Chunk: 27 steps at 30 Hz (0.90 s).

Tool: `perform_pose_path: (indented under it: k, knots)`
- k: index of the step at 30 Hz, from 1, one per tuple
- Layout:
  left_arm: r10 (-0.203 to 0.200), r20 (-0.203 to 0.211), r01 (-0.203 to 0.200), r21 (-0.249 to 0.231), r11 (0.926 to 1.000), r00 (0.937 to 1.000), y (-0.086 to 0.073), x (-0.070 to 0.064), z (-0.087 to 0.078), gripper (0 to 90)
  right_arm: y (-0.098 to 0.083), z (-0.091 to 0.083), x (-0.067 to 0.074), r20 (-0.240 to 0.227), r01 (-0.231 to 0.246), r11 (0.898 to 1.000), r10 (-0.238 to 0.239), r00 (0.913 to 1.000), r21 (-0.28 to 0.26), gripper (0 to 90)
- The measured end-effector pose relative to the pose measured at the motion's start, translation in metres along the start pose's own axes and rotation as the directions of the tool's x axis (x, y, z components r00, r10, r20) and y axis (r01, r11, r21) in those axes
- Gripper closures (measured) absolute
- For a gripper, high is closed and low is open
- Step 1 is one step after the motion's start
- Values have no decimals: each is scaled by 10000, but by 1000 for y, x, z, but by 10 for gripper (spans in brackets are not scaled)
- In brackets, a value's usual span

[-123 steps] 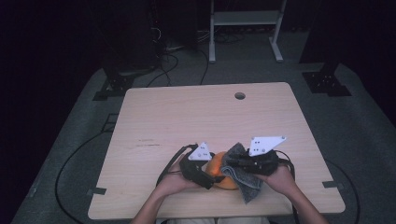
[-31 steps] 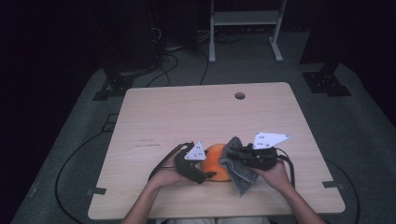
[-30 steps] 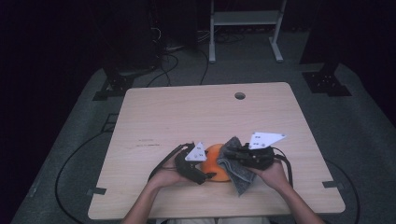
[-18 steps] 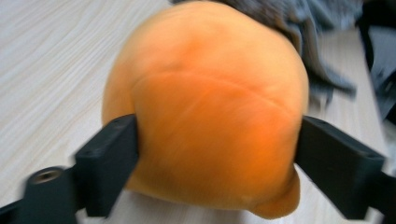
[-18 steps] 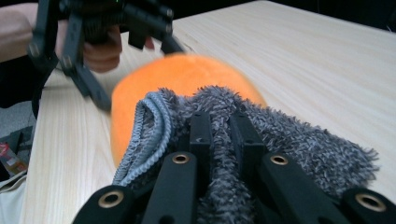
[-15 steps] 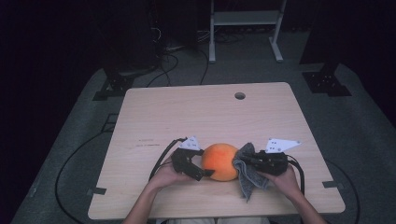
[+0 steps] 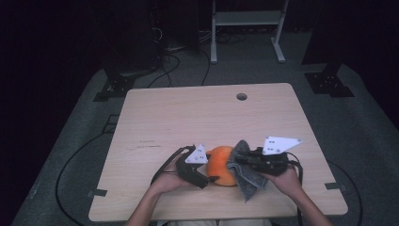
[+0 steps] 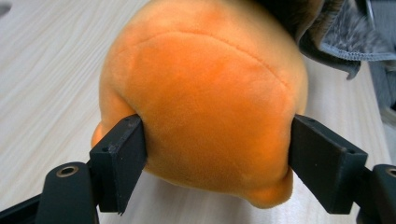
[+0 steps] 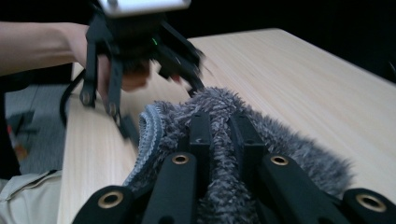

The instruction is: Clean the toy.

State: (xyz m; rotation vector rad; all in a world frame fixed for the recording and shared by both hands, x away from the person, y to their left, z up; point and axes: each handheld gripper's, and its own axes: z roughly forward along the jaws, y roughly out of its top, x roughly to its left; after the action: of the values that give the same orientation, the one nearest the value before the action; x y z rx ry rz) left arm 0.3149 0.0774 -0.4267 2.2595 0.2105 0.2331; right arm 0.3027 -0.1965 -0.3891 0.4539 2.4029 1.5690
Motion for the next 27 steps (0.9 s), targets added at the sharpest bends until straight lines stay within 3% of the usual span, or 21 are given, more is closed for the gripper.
perform_pose_path:
  k: [2,3,4,6,8,10,13,19,22,27]
  knots:
    - [340,76,-342,277,9990,9994,-1,-3,2,228,13,17,3,-254,400,9978,-387,9989,538,803]
    - [317,91,-320,321,9990,9995,-2,-4,3,227,14,22,3,-315,463,9960,-440,9985,760,804]
    - [158,150,-163,314,9994,9998,-3,-3,2,216,14,29,1,-370,442,9932,-404,9985,1074,805]
    - [-601,346,602,-9,9982,9976,-5,2,1,158,9,37,1,-404,429,9908,-381,9985,1282,805]
    - [-1267,503,1296,-594,9898,9907,-6,8,-2,122,5,41,2,-604,321,9921,-249,9979,1215,805]
    - [-1464,361,1478,-380,9883,9886,-4,10,1,141,3,43,5,-646,390,9928,-318,9974,1134,805]
    - [-1341,316,1346,-150,9908,9905,-5,8,3,181,-3,37,5,-506,278,9950,-230,9985,957,806]
    - [-1559,417,1556,100,9878,9869,-16,7,4,197,-27,11,-4,-135,-427,9977,435,9990,535,806]
    - [-1311,389,1304,202,9913,9906,-14,4,3,200,-35,5,-6,-138,-693,9968,699,9975,406,805]
    - [-827,-51,823,-565,9950,9966,4,4,-2,126,-35,8,-3,12,-545,9977,545,9985,402,806]
